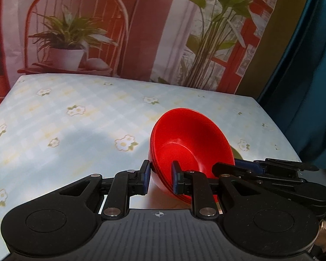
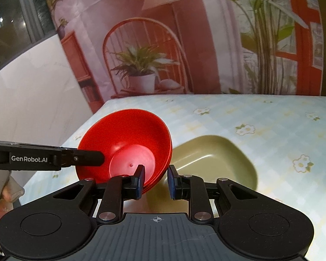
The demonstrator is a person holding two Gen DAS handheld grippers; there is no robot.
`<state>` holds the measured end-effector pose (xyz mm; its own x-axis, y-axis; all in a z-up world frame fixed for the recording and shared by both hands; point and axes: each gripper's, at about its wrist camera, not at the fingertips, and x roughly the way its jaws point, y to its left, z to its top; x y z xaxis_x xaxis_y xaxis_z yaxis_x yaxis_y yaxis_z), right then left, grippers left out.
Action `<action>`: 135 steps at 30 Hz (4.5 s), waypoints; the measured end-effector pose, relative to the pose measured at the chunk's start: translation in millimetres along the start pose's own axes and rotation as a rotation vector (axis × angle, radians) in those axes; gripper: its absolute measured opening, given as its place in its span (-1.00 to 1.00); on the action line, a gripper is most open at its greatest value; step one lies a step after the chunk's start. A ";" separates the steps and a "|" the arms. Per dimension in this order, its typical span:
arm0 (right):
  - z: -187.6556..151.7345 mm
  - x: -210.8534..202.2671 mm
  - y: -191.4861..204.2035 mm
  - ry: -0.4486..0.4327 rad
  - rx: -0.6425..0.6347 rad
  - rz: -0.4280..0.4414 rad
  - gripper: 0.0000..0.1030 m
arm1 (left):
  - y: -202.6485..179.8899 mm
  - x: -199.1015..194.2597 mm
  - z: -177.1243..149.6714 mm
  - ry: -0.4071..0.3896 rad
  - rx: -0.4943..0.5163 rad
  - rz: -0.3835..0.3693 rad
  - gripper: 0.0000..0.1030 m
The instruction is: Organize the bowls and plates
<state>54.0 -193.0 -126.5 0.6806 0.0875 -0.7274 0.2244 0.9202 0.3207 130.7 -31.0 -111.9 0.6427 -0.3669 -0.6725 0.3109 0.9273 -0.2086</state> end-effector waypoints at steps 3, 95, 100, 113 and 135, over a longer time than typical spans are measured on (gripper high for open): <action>4.6 -4.0 -10.2 -0.017 0.018 -0.008 -0.58 | -4.4 8.4 6.3 0.016 0.007 -0.019 -0.58; 50.1 -161.4 32.9 -0.186 -0.077 -0.265 0.99 | -48.8 -156.3 34.5 -0.324 0.190 0.246 1.00; 49.6 -173.8 44.6 -0.190 -0.086 -0.269 0.99 | -49.7 -177.4 26.6 -0.366 0.182 0.229 1.00; 44.5 -198.0 53.5 -0.230 -0.105 -0.347 0.99 | -55.9 -195.0 12.2 -0.388 0.173 0.214 1.00; 45.8 -204.3 54.6 -0.245 -0.116 -0.355 0.99 | -55.9 -192.4 9.4 -0.390 0.178 0.232 1.00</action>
<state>-40.8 -178.1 67.3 0.7241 -0.3219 -0.6100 0.4036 0.9149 -0.0036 -3.7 -13.0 35.8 0.9130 -0.1845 -0.3638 0.2216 0.9731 0.0625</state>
